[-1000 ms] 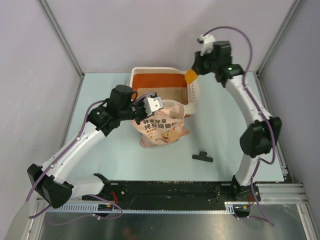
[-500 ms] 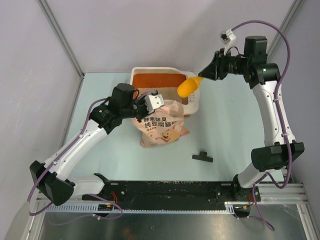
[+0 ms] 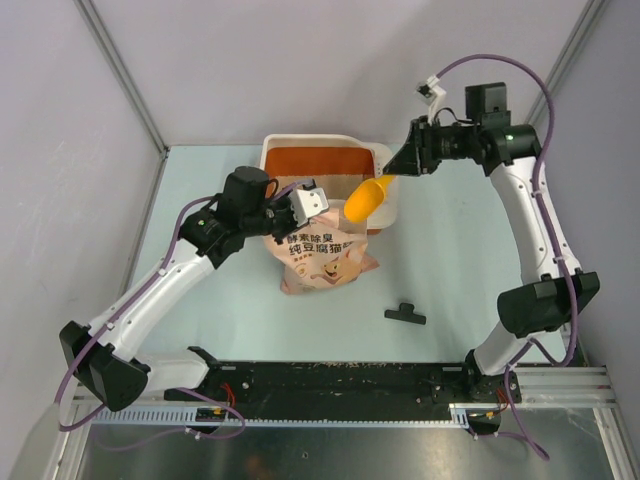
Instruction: Fill the litter box with clean litter
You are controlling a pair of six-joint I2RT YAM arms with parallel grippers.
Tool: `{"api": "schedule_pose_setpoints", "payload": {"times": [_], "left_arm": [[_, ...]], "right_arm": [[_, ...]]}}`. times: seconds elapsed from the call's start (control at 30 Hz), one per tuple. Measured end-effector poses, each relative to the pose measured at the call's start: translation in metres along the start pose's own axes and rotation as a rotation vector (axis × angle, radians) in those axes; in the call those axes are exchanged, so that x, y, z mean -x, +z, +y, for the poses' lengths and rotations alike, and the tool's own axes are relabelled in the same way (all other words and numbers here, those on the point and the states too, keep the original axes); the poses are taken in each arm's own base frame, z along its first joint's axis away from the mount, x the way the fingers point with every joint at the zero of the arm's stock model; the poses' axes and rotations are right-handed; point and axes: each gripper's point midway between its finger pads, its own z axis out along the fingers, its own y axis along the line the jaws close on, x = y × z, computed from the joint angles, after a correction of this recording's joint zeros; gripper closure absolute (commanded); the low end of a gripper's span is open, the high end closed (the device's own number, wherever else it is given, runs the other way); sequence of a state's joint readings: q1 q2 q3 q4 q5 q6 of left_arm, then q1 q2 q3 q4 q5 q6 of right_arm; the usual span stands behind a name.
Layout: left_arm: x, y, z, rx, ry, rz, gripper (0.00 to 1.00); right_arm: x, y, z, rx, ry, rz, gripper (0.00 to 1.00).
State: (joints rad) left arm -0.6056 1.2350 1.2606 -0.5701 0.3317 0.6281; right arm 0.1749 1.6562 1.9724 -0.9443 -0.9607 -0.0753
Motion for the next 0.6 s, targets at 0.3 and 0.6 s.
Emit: {"api": "schedule_pose_setpoints", "payload": {"times": [0.3, 0.6], "left_arm": [[0.000, 0.000, 0.000, 0.001, -0.001, 0.000, 1.00], [0.000, 0.000, 0.001, 0.008, -0.031, -0.001, 1.00]], "right_arm": [[-0.023, 0.040, -0.013, -0.149, -0.044, 0.109, 1.00], [-0.057, 0.081, -0.015, -0.261, -0.016, 0.210, 1.00]]}}
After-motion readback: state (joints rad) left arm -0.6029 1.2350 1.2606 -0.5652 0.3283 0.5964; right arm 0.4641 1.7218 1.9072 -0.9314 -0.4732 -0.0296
